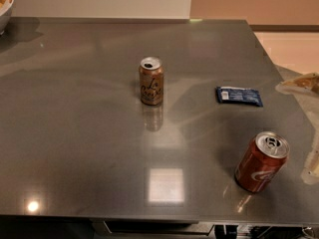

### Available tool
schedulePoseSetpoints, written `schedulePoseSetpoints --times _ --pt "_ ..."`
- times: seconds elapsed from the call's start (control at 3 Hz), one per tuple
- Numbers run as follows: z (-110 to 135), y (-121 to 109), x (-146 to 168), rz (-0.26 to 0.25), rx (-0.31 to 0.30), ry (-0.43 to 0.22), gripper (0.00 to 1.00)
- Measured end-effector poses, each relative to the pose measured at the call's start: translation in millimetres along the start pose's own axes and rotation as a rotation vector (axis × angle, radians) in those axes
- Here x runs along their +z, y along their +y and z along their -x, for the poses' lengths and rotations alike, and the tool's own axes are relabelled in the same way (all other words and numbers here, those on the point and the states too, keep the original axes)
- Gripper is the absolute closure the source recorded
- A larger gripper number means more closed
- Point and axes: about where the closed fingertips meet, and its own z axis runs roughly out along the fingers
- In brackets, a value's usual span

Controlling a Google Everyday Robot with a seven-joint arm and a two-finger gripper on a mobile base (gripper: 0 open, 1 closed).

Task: Move coke can near orange can

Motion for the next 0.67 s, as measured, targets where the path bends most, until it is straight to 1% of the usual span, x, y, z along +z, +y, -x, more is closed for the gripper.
schedulePoseSetpoints --times 0.33,0.67 --pt "-3 11 16 0.039 -0.015 -0.044 0.0" --pt "0 19 27 0.066 -0.023 -0.083 0.0"
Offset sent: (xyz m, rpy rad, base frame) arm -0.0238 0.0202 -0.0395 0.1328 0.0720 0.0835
